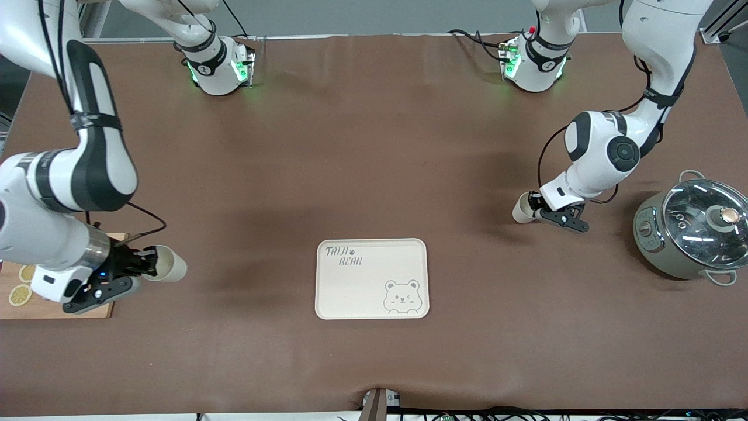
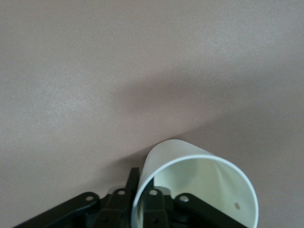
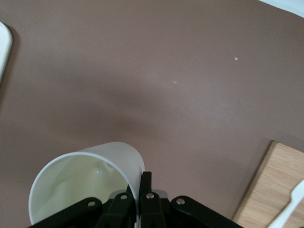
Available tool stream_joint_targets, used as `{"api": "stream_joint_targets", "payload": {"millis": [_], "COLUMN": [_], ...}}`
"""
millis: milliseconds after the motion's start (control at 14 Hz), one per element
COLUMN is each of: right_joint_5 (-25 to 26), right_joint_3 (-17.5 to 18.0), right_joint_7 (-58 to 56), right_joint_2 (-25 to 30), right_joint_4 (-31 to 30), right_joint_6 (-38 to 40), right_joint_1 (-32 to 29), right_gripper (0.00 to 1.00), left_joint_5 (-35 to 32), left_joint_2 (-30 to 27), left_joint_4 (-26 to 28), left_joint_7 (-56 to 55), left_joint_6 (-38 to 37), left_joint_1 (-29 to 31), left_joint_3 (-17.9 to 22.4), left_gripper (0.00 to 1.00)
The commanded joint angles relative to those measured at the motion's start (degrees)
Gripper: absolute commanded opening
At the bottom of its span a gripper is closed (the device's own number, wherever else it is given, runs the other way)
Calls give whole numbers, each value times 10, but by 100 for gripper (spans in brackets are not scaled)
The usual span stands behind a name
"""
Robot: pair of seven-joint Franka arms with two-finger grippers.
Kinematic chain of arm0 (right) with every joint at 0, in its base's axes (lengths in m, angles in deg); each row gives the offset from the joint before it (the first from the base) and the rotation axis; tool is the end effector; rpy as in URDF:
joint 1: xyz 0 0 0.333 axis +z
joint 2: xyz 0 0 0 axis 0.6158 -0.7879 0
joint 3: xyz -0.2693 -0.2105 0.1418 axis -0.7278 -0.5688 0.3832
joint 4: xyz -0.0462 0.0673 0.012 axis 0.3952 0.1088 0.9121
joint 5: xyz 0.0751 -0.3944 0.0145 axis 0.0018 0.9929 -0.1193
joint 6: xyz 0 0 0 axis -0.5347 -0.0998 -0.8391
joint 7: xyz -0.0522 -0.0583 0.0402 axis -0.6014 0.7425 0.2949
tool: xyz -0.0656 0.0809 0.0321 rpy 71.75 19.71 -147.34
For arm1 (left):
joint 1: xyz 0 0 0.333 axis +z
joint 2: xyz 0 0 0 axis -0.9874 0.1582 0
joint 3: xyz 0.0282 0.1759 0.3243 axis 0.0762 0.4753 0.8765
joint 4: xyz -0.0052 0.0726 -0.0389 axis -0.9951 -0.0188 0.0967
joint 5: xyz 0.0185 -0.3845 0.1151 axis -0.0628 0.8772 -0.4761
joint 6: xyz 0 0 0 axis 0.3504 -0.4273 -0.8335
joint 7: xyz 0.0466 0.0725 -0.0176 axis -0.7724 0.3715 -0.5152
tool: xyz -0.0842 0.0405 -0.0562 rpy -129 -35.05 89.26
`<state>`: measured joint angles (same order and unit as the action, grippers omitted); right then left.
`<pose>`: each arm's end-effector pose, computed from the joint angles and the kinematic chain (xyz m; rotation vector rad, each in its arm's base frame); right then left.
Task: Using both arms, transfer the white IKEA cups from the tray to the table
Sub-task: 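Carry the cup toward the cutting board while the left gripper lowers its cup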
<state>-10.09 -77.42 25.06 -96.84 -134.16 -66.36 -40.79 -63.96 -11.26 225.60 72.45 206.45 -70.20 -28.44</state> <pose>0.7388 0.0016 0.4420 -3.0296 -0.6459 -0.0323 0.5284 -0.0571 0.2462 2.9968 -0.5611 0.0673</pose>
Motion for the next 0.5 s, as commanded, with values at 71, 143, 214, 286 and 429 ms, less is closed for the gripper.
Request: {"api": "stream_joint_targets", "payload": {"millis": [71, 143, 214, 286, 429], "right_joint_5": [-5, -5, -6, -6, -9], "right_joint_3": [11, 11, 11, 11, 11], "right_joint_7": [-70, -88, -105, -124, -151], "right_joint_2": [-32, -45, -59, -72, -86], "right_joint_4": [-7, -7, -7, -7, -8], "right_joint_6": [-34, -47, -59, -70, -88], "right_joint_1": [-34, -42, -50, -57, -65], "right_gripper": [0, 0, 0, 0, 0], "left_joint_5": [-19, -19, -19, -20, -20], "left_joint_2": [0, -13, -32, -49, -73], "left_joint_4": [1, 2, 0, -5, -26], "left_joint_7": [-1, -1, -1, -1, -1], "left_joint_6": [10, 2, -28, -69, -133], "left_joint_1": [6, 8, 11, 12, 12], "left_joint_3": [-1, -1, -1, 0, -1], "left_gripper": [100, 100, 100, 100, 100]}}
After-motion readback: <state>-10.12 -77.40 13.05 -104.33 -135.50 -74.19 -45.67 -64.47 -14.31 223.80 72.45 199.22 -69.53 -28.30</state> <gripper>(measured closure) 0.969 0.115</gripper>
